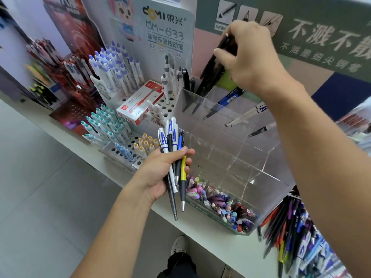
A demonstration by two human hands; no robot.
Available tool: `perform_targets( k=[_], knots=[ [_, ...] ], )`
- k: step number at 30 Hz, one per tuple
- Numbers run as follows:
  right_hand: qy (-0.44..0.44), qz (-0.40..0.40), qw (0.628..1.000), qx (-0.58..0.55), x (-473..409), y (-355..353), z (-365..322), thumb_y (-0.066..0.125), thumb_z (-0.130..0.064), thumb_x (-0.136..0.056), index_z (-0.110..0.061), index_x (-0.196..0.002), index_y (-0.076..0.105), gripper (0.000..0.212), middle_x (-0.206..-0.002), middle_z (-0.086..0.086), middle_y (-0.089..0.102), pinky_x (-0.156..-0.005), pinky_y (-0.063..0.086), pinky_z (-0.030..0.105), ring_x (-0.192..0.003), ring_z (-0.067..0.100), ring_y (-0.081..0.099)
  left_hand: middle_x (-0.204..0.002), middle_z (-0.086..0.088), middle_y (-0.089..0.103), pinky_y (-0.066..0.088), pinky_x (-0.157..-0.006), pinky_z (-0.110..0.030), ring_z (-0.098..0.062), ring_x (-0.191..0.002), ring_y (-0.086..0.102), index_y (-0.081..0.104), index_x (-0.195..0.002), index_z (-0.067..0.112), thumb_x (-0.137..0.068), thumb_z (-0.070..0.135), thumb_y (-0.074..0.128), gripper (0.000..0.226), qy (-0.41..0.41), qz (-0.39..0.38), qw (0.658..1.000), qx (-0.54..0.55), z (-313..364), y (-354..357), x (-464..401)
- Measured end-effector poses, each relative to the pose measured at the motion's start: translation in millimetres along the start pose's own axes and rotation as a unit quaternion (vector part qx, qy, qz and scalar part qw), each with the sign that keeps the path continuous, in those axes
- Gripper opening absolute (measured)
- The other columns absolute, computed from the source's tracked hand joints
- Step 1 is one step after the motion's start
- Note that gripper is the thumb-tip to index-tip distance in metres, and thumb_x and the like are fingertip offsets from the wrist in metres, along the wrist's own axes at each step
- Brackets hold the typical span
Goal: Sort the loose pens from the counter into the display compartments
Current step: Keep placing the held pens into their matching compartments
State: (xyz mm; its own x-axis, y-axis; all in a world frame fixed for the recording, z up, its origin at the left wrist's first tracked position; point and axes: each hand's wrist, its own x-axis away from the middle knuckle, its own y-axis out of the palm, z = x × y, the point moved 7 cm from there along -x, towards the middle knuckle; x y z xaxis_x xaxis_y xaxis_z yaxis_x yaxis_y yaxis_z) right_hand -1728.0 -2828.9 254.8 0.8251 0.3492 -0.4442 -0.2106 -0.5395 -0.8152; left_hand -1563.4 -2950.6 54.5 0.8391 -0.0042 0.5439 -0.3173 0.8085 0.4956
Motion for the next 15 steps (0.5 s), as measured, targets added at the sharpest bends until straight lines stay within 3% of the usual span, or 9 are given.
perform_targets(
  k=[5,9,11,13,15],
  knots=[
    [-0.024,-0.049,0.998,-0.022,-12.5,-2.2,-17.1,0.064,-0.024,-0.099,-0.004,-0.105,0.064,0.021,-0.096,0.009,0.065,-0.058,0.055,0.024,-0.069,0.018,0.068,-0.085,-0.011,0.071,0.055,-0.051,-0.024,-0.014,-0.062,0.063,0.061,-0.11,-0.005,-0.091,0.002,0.065,0.021,0.007,-0.009,1.0,-0.007,1.2,3.8,1.8],
    [-0.009,-0.122,0.992,-0.013,-6.2,10.8,-9.5,0.068,-0.022,-0.097,-0.007,-0.093,0.065,0.016,-0.076,0.0,0.062,-0.042,0.043,0.008,-0.053,0.001,0.065,-0.078,-0.007,0.062,0.053,-0.049,-0.025,-0.014,-0.058,0.059,0.057,-0.104,0.005,-0.084,0.002,0.07,0.025,0.016,-0.007,1.0,-0.02,1.2,2.9,2.2],
    [0.008,-0.134,0.991,-0.018,-3.7,19.1,-2.4,0.069,-0.023,-0.096,-0.003,-0.094,0.068,0.019,-0.077,0.003,0.064,-0.041,0.046,0.01,-0.056,0.007,0.065,-0.068,-0.003,0.058,0.051,-0.047,-0.025,-0.014,-0.056,0.056,0.054,-0.103,0.009,-0.087,0.0,0.07,0.025,0.024,0.001,0.998,-0.053,1.2,2.5,2.0],
    [0.034,-0.162,0.986,-0.028,-3.8,31.7,3.6,0.072,-0.023,-0.093,-0.002,-0.092,0.07,0.021,-0.079,0.008,0.067,-0.045,0.052,0.019,-0.059,0.014,0.066,-0.061,0.0,0.057,0.05,-0.044,-0.025,-0.014,-0.053,0.055,0.053,-0.102,0.011,-0.089,-0.001,0.069,0.024,0.029,0.007,0.996,-0.087,0.4,3.9,2.6],
    [0.039,-0.195,0.98,-0.014,-0.3,46.7,3.7,0.076,-0.023,-0.091,-0.002,-0.087,0.07,0.022,-0.078,0.01,0.067,-0.053,0.05,0.029,-0.063,0.021,0.062,-0.06,0.0,0.057,0.049,-0.043,-0.024,-0.014,-0.052,0.054,0.052,-0.105,0.01,-0.09,-0.002,0.069,0.026,0.032,0.001,0.994,-0.106,-1.0,8.2,3.5]
  ],
)
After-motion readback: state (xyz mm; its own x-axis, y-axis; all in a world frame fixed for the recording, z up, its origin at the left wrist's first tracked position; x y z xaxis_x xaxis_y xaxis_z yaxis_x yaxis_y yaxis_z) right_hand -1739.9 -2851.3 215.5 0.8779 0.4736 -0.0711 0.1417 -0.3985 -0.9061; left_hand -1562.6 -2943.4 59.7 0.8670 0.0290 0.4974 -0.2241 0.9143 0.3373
